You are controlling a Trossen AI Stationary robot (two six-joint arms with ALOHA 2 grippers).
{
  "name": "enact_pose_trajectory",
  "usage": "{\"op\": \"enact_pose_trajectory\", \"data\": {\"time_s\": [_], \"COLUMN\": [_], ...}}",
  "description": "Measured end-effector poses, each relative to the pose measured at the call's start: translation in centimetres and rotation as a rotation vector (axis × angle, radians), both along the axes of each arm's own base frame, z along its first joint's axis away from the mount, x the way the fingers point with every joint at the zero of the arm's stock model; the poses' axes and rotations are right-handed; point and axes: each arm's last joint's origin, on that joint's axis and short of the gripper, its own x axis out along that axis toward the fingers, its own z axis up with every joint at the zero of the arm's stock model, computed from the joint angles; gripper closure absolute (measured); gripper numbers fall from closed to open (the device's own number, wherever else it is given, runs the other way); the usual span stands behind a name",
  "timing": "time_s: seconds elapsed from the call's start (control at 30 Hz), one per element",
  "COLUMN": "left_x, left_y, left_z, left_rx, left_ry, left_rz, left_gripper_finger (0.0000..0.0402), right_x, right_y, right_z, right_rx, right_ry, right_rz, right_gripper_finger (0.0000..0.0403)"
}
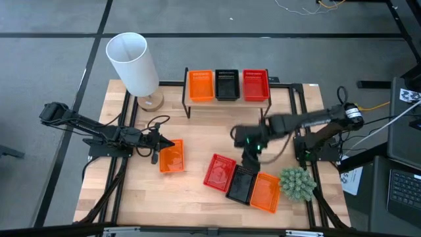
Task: Stack baskets on shelf by color
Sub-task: Stack the black basket on the black basket on the top shelf
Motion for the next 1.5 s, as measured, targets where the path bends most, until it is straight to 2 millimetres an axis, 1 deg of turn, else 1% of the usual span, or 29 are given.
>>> {"op": "enact_pose_trajectory", "data": {"time_s": [0.1,0.2,0.3,0.37,0.47,0.53,0.7,0.8,0.87,0.97,1.03,1.1,1.2,1.33,1.43,1.5], "left_x": [0.0,0.0,0.0,0.0,0.0,0.0,0.0,0.0,0.0,0.0,0.0,0.0,0.0,0.0,0.0,0.0], "left_y": [0.0,0.0,0.0,0.0,0.0,0.0,0.0,0.0,0.0,0.0,0.0,0.0,0.0,0.0,0.0,0.0], "left_z": [0.0,0.0,0.0,0.0,0.0,0.0,0.0,0.0,0.0,-0.1,-0.1,-0.1,-0.1,-0.1,-0.1,-0.1], "left_rx": [0.0,0.0,0.0,0.0,0.0,0.0,0.0,0.0,0.0,0.001,0.001,0.001,0.001,0.002,0.002,0.002], "left_ry": [0.0,0.0,0.0,0.0,0.0,0.001,0.001,0.003,0.005,0.008,0.008,0.008,0.008,0.007,0.008,0.007], "left_rz": [0.0,0.0,0.0,0.0,0.0,0.0,0.0,0.001,0.0,0.0,0.0,0.0,0.0,0.0,0.0,0.0], "left_gripper_finger": [0.0401,0.0401,0.0401,0.0401,0.0401,0.0401,0.0401,0.0401,0.0401,0.0401,0.0401,0.0401,0.0401,0.0401,0.0401,0.0401], "right_x": [-0.6,-1.0,-1.5,-2.1,-2.3,-2.2,-2.1,-1.6,-1.5,-1.6,-1.6,-1.4,-0.9,-0.1,0.9,1.6], "right_y": [3.3,6.1,8.4,9.5,10.6,10.9,11.0,11.2,11.4,11.1,10.4,9.6,8.0,5.5,3.2,1.4], "right_z": [-1.4,-2.9,-4.3,-5.4,-6.6,-7.4,-9.0,-9.5,-10.2,-11.8,-12.6,-13.1,-13.2,-13.2,-13.5,-13.7], "right_rx": [-0.015,0.013,0.028,0.006,-0.018,-0.048,-0.134,-0.112,-0.109,-0.181,-0.253,-0.334,-0.458,-0.582,-0.631,-0.679], "right_ry": [-0.004,-0.074,-0.151,-0.152,-0.128,-0.118,-0.074,-0.067,-0.032,0.054,0.095,0.101,0.072,0.081,0.106,0.106], "right_rz": [-0.095,-0.165,-0.153,-0.151,-0.193,-0.205,-0.23,-0.222,-0.205,-0.187,-0.205,-0.233,-0.253,-0.183,-0.142,-0.144], "right_gripper_finger": [0.0256,0.0256,0.0256,0.0256,0.0256,0.0256,0.0256,0.0256,0.0256,0.0256,0.0256,0.0256,0.0256,0.0256,0.0256,0.0256]}}
